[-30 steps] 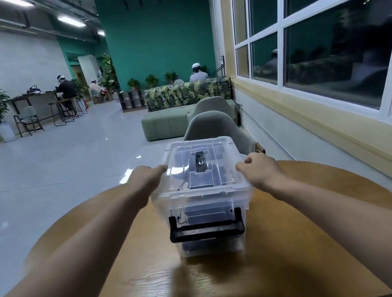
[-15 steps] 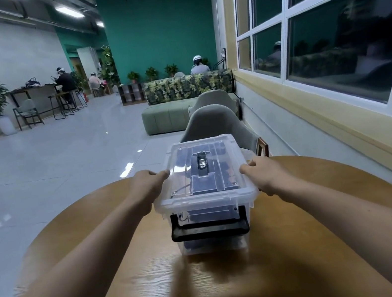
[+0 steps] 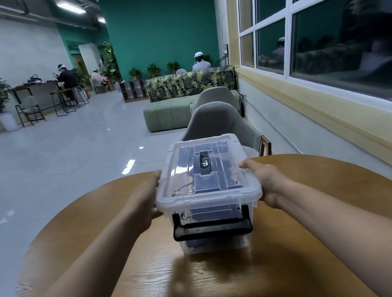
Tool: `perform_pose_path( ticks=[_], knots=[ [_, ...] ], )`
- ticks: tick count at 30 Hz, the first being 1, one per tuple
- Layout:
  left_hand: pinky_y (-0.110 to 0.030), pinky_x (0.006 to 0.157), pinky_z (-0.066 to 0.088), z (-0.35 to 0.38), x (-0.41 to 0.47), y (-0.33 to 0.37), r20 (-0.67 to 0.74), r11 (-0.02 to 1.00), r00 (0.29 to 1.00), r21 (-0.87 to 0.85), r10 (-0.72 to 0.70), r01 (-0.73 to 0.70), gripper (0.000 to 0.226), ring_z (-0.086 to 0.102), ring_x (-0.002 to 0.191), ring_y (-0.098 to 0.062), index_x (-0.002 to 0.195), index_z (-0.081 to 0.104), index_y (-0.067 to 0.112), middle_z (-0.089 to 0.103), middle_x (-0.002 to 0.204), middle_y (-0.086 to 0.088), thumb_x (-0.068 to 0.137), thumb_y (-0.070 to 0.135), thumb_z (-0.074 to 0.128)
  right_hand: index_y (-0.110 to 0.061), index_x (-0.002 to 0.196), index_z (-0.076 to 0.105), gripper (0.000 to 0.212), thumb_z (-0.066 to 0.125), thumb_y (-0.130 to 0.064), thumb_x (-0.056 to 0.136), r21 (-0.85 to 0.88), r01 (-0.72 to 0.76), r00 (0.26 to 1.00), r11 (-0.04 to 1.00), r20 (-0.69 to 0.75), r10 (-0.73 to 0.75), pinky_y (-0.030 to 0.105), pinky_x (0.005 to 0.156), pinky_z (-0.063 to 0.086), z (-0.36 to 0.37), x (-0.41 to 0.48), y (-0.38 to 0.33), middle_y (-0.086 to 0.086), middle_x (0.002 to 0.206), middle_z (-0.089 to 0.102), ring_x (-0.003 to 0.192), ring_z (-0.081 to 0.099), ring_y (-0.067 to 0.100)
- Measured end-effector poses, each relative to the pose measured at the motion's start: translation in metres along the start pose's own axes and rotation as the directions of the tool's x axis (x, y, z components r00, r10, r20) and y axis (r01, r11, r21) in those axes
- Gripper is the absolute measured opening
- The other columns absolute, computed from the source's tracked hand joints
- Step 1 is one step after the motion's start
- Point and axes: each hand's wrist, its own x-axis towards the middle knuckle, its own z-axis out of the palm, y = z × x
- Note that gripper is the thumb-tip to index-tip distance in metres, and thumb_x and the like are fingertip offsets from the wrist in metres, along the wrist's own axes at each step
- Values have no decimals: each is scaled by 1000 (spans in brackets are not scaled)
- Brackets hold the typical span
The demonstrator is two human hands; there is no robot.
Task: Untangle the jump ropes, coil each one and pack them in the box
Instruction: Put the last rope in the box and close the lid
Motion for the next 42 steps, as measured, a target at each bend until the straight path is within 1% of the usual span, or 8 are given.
perform_pose_path(
  ticks=[4,14,17,25,30,34,38,42],
  knots=[
    [-30,60,44,-16,-15,-55,-3,992,996,-95,-84,83,69,56,74,-20,112,65,8,63,91,-7,102,72,42,-1,108,76,33,80,-27,88,68,9,999,998,-46,-6,47,77,63,5,1,5,13,88,81,76,75,32],
    [-38,81,53,15,-73,-100,224,887,967,-412,-121,206,67,76,96,-30,112,64,8,73,102,-16,97,72,50,-8,83,69,28,77,-34,93,242,162,950,957,-300,-85,24,51,47,31,-30,27,7,81,75,58,67,15],
    [-36,87,52,25,-82,-93,250,907,967,-395,-46,145,54,74,93,-20,121,68,14,74,98,-6,99,62,55,-10,99,71,20,73,-30,98,355,157,963,922,-263,-63,21,48,50,38,-45,29,6,86,78,60,73,13],
    [-36,91,46,27,-89,-83,186,852,974,-523,128,-12,23,66,92,-16,104,73,20,66,99,-5,91,38,70,-21,113,72,29,79,-41,94,521,-9,999,854,-35,32,44,89,62,61,-88,49,9,103,81,101,76,29],
    [-36,86,47,14,-87,-70,65,779,983,-619,174,-97,12,59,89,-15,96,78,24,66,95,-1,91,31,70,-18,115,70,33,78,-44,95,509,-71,997,858,66,43,43,88,65,82,-109,57,13,107,80,102,77,31],
    [-34,82,49,5,-83,-64,-3,835,980,-523,200,-172,15,59,96,-18,100,80,19,68,98,-3,96,26,67,-16,114,74,33,80,-42,94,431,-32,997,902,83,-5,46,92,64,99,-114,66,10,101,82,100,79,29],
    [-46,97,55,2,-72,-54,-75,921,981,-339,177,-193,26,70,100,-23,115,73,15,77,106,-10,95,31,74,-9,109,73,34,75,-41,99,393,-34,995,919,98,-5,32,67,65,114,-123,64,15,95,81,82,81,25],
    [-42,86,61,0,-58,-41,-106,957,961,-112,256,-267,28,75,98,-22,121,69,25,79,108,-3,93,25,76,-3,110,72,39,72,-40,101,368,-24,996,930,86,-8,26,58,61,125,-125,61,20,94,80,81,81,27]
  ],
)
